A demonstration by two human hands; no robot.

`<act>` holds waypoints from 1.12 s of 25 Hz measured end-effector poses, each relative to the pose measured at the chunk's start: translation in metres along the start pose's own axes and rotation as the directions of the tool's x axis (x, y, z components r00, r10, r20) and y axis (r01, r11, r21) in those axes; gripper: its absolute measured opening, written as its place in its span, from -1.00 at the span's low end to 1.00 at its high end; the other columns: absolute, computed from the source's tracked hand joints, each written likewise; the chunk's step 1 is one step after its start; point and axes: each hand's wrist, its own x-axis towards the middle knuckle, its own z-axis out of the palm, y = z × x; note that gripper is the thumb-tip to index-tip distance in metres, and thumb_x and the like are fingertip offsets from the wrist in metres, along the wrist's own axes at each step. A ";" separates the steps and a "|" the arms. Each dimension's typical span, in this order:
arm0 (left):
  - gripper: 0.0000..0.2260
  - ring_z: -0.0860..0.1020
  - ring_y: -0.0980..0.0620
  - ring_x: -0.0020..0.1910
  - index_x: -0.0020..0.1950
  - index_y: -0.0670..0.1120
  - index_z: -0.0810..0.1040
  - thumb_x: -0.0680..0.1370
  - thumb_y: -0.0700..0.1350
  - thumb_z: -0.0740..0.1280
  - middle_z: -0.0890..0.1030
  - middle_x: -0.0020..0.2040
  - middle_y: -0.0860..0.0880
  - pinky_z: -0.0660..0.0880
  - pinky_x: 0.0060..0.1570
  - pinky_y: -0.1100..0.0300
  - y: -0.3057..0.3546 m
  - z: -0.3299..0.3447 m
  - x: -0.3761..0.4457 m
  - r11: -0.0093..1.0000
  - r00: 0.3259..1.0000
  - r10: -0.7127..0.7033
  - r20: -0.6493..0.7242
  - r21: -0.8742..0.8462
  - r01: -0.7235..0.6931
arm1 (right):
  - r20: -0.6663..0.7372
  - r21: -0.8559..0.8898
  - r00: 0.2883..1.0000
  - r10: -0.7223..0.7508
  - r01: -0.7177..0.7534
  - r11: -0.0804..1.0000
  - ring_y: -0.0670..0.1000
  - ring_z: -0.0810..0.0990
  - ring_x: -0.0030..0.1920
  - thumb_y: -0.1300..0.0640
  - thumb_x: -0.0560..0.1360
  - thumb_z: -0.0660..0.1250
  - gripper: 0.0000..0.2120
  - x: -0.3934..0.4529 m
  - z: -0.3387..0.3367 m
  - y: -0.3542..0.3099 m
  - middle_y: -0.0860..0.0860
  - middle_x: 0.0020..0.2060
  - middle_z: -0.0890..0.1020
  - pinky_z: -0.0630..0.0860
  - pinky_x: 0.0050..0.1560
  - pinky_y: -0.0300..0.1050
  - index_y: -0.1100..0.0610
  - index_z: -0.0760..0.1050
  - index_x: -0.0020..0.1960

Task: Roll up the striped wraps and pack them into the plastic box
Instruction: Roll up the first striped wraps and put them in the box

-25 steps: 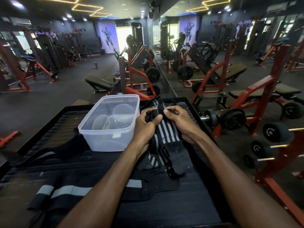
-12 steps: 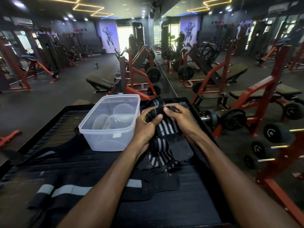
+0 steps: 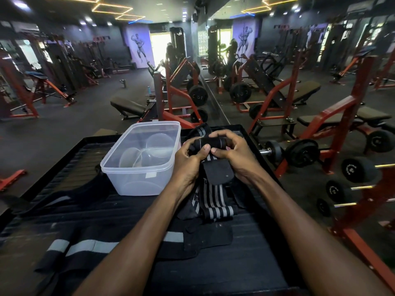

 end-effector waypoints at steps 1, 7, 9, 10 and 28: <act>-0.78 0.63 -0.04 0.01 0.14 -0.13 0.62 0.53 -0.33 0.43 0.67 -0.01 -0.08 0.60 0.08 0.05 0.000 0.000 0.000 1.000 1.000 0.012 0.003 0.008 -0.012 | -0.004 0.055 0.999 0.032 -0.031 0.998 -0.05 0.63 -0.06 0.44 0.44 0.39 -0.70 0.000 0.001 0.000 0.07 -0.04 0.66 0.54 -0.12 -0.27 0.20 0.56 0.12; -0.68 0.65 -0.19 0.17 0.18 -0.15 0.62 0.45 -0.16 0.53 0.65 0.19 -0.26 0.60 0.20 -0.09 0.000 0.000 -0.001 0.999 0.999 -0.034 0.034 -0.041 0.035 | -0.060 -0.034 0.998 -0.001 -0.001 0.999 -0.10 0.64 -0.12 0.34 0.51 0.39 -0.77 0.003 -0.001 0.004 0.05 -0.10 0.66 0.56 -0.08 -0.28 0.27 0.54 0.16; -0.58 0.66 -0.24 0.14 0.14 -0.17 0.62 0.38 0.01 0.56 0.68 0.12 -0.26 0.59 0.20 -0.19 0.000 0.000 -0.001 0.998 0.998 -0.059 0.008 -0.038 0.059 | -0.049 -0.052 0.998 -0.027 0.024 0.998 -0.10 0.65 -0.08 0.38 0.49 0.40 -0.73 0.001 -0.002 0.003 0.05 -0.06 0.67 0.56 -0.09 -0.30 0.22 0.54 0.17; -0.60 0.68 -0.24 0.11 0.10 -0.16 0.63 0.38 0.03 0.57 0.70 0.07 -0.24 0.59 0.19 -0.24 -0.002 -0.001 -0.001 0.998 0.998 -0.058 -0.008 -0.015 0.058 | -0.043 -0.062 0.999 -0.034 0.031 0.998 -0.08 0.66 -0.06 0.39 0.47 0.41 -0.71 0.002 -0.002 0.003 0.05 -0.04 0.67 0.56 -0.08 -0.29 0.20 0.55 0.17; -0.88 0.63 -0.17 0.01 -0.04 -0.12 0.59 0.50 -0.19 0.51 0.64 0.01 -0.23 0.57 0.21 -0.25 0.002 0.000 0.000 0.995 0.996 -0.080 -0.044 -0.061 0.078 | 0.039 0.050 0.999 0.010 -0.012 0.999 0.01 0.61 -0.05 0.55 0.33 0.36 -0.63 -0.001 -0.002 0.000 -0.02 -0.12 0.68 0.51 -0.01 -0.05 0.13 0.62 -0.06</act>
